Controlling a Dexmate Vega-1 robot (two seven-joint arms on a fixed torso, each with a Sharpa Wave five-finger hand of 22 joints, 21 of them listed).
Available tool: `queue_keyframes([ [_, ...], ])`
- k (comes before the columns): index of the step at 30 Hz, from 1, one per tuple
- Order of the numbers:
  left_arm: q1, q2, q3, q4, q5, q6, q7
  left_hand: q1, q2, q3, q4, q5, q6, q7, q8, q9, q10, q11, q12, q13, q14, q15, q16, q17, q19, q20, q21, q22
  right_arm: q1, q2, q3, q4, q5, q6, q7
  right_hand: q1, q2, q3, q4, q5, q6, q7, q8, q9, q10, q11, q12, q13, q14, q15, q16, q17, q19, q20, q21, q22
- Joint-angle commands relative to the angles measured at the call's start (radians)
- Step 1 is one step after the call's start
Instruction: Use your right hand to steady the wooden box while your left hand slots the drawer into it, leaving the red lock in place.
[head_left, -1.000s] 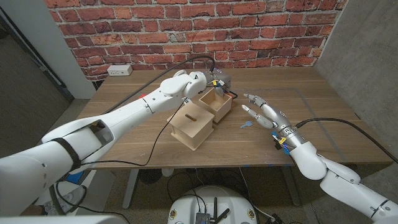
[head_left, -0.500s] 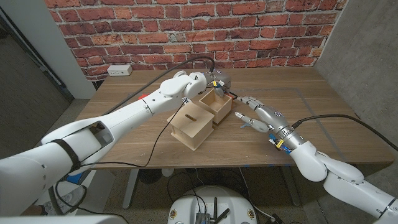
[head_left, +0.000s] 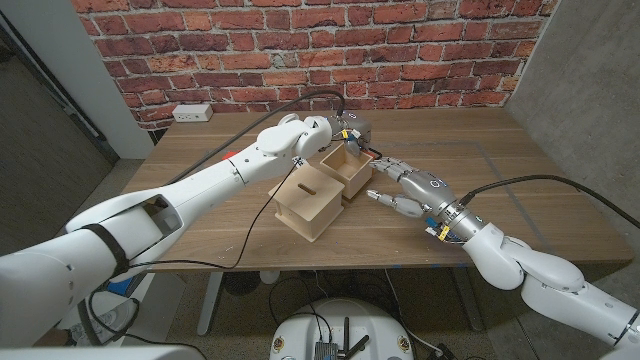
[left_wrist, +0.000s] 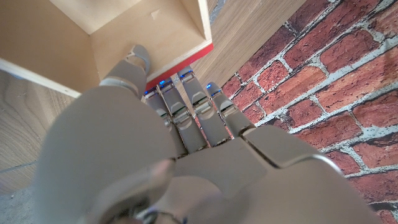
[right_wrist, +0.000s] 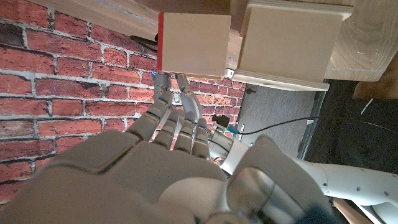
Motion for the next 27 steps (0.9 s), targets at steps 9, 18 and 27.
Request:
queue_keyframes([
  [9,0.011,-0.004,0.003,-0.017,0.003,0.024,-0.009,0.045,0.048,-0.003,-0.001,0.004,0.032,0.022,0.008,0.015,0.010,-0.004,-0.005,0.005,0.035,-0.072,0.003,0.006,0.000,-0.155,-0.003,0.003,0.052,-0.071,-0.062,-0.073,-0.108,-0.039,0.086,0.006,0.009,-0.001,0.006,0.007,0.008,-0.001,0.006,0.006,0.008,0.001,0.004,0.006,0.012,0.001,0.007,0.002,0.007,-0.002,0.003,0.006],
  [18,0.037,0.015,-0.005,-0.061,0.020,0.044,-0.005,0.046,0.048,-0.005,-0.001,0.004,0.031,0.023,0.008,0.015,0.010,-0.004,-0.005,0.005,0.035,-0.072,0.003,0.006,0.000,-0.155,-0.004,0.002,0.074,-0.081,-0.083,-0.095,-0.139,-0.041,0.126,0.006,0.009,-0.001,0.006,0.007,0.008,-0.001,0.006,0.006,0.008,0.001,0.004,0.006,0.012,0.001,0.007,0.002,0.007,-0.002,0.003,0.006],
  [27,0.043,0.028,-0.012,-0.063,0.028,0.025,0.009,0.047,0.049,-0.007,-0.001,0.005,0.033,0.023,0.008,0.015,0.011,-0.004,-0.004,0.005,0.036,-0.072,0.003,0.006,-0.002,-0.155,-0.004,0.002,0.100,-0.079,-0.102,-0.101,-0.152,-0.024,0.148,0.006,0.009,-0.001,0.006,0.007,0.008,-0.001,0.006,0.006,0.008,0.001,0.004,0.006,0.012,0.001,0.007,0.002,0.007,-0.002,0.003,0.006],
])
